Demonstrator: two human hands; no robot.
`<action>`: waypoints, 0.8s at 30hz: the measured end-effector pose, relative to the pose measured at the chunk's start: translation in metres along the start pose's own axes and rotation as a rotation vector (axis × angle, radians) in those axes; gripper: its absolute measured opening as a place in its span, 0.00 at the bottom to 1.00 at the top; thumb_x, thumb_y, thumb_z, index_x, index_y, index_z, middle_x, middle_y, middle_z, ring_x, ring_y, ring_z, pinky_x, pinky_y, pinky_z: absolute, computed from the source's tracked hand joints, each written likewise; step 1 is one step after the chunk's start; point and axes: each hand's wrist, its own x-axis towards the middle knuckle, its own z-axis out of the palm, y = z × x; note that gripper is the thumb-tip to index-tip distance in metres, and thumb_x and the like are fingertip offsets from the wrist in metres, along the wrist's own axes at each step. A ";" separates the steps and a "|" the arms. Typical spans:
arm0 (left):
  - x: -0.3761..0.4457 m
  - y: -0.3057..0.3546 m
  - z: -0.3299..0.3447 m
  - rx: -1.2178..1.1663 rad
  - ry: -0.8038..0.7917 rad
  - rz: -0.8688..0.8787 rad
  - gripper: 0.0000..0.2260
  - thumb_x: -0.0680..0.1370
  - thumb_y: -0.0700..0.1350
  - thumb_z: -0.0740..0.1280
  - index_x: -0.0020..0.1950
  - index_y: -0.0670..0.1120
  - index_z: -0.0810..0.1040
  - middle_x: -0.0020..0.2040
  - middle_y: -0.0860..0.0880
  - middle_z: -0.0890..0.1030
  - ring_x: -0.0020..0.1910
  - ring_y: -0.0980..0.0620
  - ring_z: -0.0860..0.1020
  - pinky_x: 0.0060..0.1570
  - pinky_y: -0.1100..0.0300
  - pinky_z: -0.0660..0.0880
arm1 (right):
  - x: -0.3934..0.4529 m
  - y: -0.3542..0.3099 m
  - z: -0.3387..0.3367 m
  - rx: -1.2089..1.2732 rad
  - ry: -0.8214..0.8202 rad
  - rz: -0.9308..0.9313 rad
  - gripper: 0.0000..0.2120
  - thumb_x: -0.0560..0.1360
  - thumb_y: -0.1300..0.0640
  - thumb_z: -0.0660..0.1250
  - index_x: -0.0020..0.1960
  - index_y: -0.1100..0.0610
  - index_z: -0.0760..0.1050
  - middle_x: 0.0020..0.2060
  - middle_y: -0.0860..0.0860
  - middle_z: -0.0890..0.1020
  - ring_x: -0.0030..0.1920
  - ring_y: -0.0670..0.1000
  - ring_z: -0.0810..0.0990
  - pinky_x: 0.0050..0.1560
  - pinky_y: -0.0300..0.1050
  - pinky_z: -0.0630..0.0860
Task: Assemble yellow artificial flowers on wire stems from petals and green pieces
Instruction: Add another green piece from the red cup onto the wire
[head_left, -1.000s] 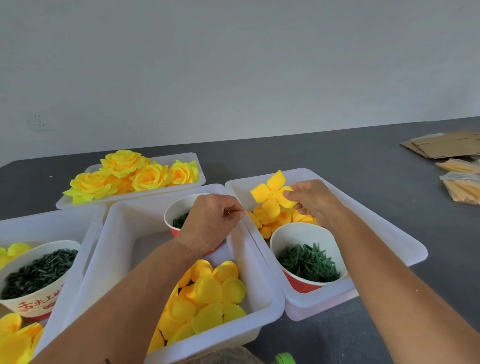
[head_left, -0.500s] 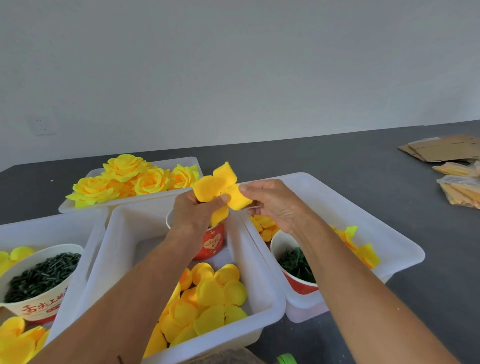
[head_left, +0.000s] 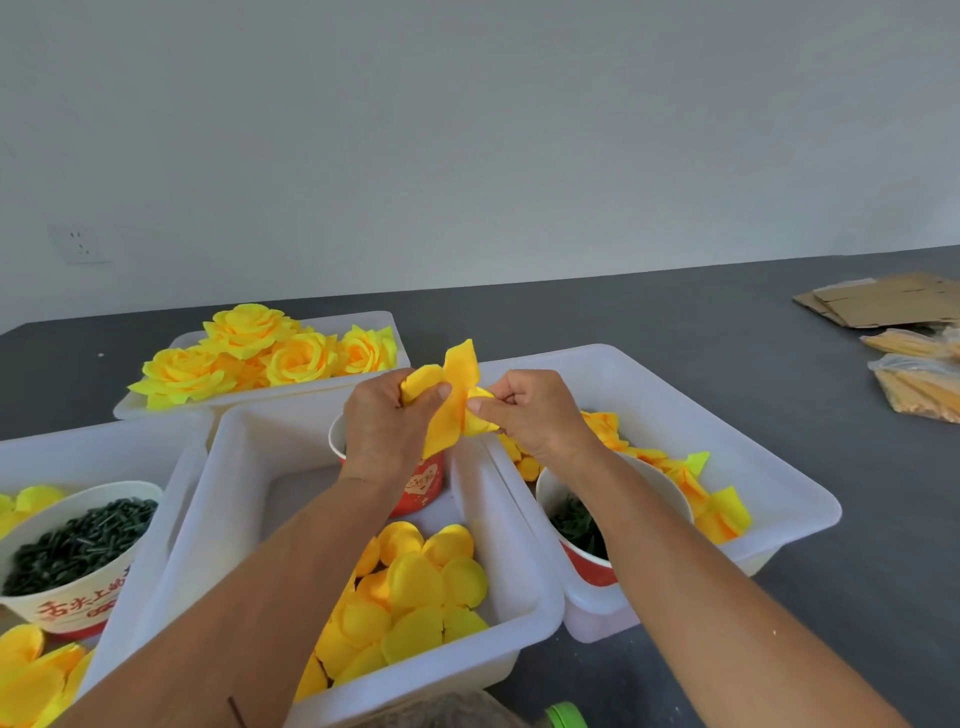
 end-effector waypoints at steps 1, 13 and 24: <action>0.000 -0.001 -0.001 -0.015 -0.001 -0.016 0.10 0.75 0.47 0.69 0.42 0.40 0.80 0.36 0.41 0.79 0.38 0.40 0.76 0.42 0.45 0.76 | -0.001 0.000 0.001 0.012 -0.058 0.009 0.05 0.70 0.60 0.72 0.43 0.61 0.79 0.38 0.56 0.81 0.40 0.52 0.79 0.46 0.49 0.77; 0.001 0.006 -0.003 -0.254 -0.109 -0.103 0.04 0.72 0.43 0.72 0.39 0.49 0.79 0.38 0.45 0.81 0.39 0.47 0.79 0.40 0.53 0.77 | 0.001 0.001 -0.001 0.106 0.052 -0.049 0.10 0.68 0.58 0.75 0.32 0.54 0.75 0.31 0.52 0.78 0.34 0.50 0.75 0.38 0.47 0.74; 0.002 0.001 -0.003 -0.332 -0.089 -0.169 0.05 0.72 0.44 0.72 0.46 0.45 0.80 0.41 0.48 0.83 0.42 0.49 0.81 0.37 0.59 0.77 | 0.000 0.000 -0.006 0.261 -0.086 -0.007 0.05 0.70 0.62 0.73 0.37 0.55 0.80 0.27 0.45 0.82 0.31 0.41 0.80 0.32 0.33 0.75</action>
